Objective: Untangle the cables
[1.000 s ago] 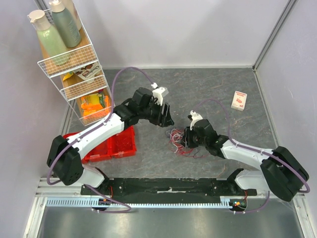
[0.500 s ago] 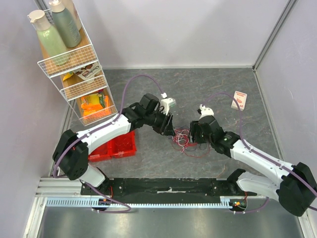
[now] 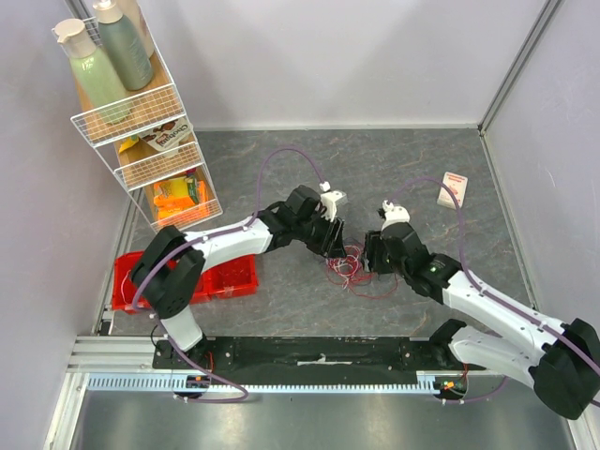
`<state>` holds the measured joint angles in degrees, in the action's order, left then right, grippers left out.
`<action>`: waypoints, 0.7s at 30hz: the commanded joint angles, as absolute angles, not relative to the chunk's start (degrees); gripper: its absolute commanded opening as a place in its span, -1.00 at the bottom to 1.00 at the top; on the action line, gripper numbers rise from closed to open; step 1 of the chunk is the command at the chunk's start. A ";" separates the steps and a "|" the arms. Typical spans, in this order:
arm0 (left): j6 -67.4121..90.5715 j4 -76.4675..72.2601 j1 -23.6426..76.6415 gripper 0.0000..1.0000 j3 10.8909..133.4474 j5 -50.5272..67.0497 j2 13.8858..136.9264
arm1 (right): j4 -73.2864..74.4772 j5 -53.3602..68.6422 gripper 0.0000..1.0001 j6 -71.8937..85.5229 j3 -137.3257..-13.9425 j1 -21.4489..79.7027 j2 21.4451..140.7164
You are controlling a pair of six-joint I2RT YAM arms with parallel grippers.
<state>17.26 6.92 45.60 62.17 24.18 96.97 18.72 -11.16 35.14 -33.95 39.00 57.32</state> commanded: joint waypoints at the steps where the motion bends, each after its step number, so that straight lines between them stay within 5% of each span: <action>1: 19.95 3.17 45.62 0.06 64.86 23.47 99.75 | 18.37 -12.48 0.19 34.54 -32.52 38.94 55.20; 11: 19.25 2.81 45.79 -0.22 67.24 23.47 103.54 | 13.45 -6.95 0.15 37.26 -29.27 38.94 55.54; 14: 18.28 2.72 45.79 -0.78 67.50 23.73 103.19 | 11.17 -5.80 0.15 38.14 -28.04 38.94 56.33; 16: 17.84 3.77 45.79 -0.96 67.85 22.77 101.79 | 9.76 -5.71 0.24 38.49 -27.69 38.94 56.86; 21: 18.98 5.10 45.97 -0.97 64.61 22.06 89.51 | 7.57 -7.47 0.59 40.43 -28.56 38.94 59.06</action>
